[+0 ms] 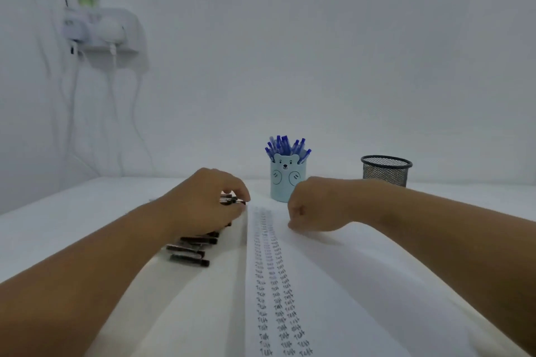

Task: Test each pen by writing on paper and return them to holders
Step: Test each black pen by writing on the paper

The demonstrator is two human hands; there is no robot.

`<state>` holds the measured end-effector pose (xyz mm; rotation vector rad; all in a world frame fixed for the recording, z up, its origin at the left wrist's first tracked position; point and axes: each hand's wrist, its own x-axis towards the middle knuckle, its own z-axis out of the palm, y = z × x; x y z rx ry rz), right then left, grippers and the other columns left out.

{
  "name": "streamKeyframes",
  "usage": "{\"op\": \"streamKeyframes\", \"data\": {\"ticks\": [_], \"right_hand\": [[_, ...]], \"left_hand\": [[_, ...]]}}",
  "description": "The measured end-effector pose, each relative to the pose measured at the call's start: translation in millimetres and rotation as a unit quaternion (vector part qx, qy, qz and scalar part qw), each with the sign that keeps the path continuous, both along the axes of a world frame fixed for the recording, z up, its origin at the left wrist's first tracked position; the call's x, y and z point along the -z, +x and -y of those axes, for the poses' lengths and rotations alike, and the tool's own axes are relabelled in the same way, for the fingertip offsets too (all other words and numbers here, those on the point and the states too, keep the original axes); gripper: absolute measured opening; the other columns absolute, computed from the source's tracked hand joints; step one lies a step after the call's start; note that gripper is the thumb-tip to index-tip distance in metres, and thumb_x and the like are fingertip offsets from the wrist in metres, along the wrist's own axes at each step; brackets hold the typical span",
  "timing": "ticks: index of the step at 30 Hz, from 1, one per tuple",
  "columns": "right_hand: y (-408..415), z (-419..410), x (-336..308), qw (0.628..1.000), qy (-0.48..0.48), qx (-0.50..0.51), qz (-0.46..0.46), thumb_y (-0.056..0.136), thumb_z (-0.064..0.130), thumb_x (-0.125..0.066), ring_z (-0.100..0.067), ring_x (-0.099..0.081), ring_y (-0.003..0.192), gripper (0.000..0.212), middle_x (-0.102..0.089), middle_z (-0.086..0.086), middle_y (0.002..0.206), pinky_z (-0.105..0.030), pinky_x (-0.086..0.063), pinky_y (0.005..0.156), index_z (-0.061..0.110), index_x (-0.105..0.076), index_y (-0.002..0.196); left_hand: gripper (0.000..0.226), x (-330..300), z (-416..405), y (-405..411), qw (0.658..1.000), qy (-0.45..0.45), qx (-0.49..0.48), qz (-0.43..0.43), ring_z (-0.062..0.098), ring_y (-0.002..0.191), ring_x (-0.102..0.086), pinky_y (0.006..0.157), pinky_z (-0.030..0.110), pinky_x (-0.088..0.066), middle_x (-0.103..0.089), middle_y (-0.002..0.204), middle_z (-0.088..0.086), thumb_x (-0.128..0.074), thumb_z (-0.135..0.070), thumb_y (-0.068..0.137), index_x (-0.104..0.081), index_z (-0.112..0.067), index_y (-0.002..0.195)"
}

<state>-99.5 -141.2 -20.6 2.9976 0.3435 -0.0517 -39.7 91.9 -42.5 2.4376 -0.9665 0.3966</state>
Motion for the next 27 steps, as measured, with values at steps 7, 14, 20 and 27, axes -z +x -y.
{"op": "streamKeyframes", "data": {"ticks": [7,14,20,27], "right_hand": [[25.0,-18.3,-16.1,0.994,-0.036,0.039,-0.100,0.084,0.055,-0.073,-0.013,-0.072,0.076,0.035,-0.073,0.009,0.070,-0.032,-0.059,0.080,0.027,-0.066,0.102],[44.8,-29.2,-19.5,0.978,-0.060,0.087,-0.179,0.090,0.042,-0.073,-0.022,-0.075,0.075,0.044,-0.077,-0.006,0.087,-0.034,-0.063,0.078,0.004,-0.065,0.112],[47.1,-29.1,-20.5,0.950,-0.071,0.159,-0.257,0.096,0.049,-0.062,-0.024,-0.074,0.071,0.058,-0.078,-0.015,0.095,-0.030,-0.060,0.078,-0.006,-0.068,0.115],[32.5,-22.7,-13.6,0.943,-0.029,0.196,-0.266,0.101,0.052,-0.048,-0.027,-0.072,0.066,0.061,-0.077,-0.019,0.088,-0.032,-0.057,0.077,-0.005,-0.070,0.093]], "left_hand": [[0.009,8.4,-17.8,25.0,0.998,0.006,-0.058,-0.040,0.002,0.103,-0.058,0.094,0.024,-0.045,-0.064,0.107,-0.019,-0.067,-0.030,0.094,-0.073,-0.035,0.099],[0.016,11.3,-13.2,30.3,0.996,-0.043,-0.081,-0.010,0.004,0.088,-0.061,0.080,0.025,-0.049,-0.068,0.096,-0.016,-0.064,-0.025,0.096,-0.067,-0.036,0.085],[0.022,0.4,-7.2,20.2,0.966,-0.258,0.024,-0.006,0.022,0.061,-0.050,0.053,0.025,-0.042,-0.057,0.072,0.000,-0.037,-0.020,0.107,-0.054,-0.030,0.098],[0.030,-5.2,-1.0,5.6,0.927,-0.365,0.073,-0.038,0.021,0.064,-0.030,0.057,0.031,-0.029,-0.036,0.067,0.003,-0.044,-0.034,0.098,-0.045,-0.009,0.080]]}}
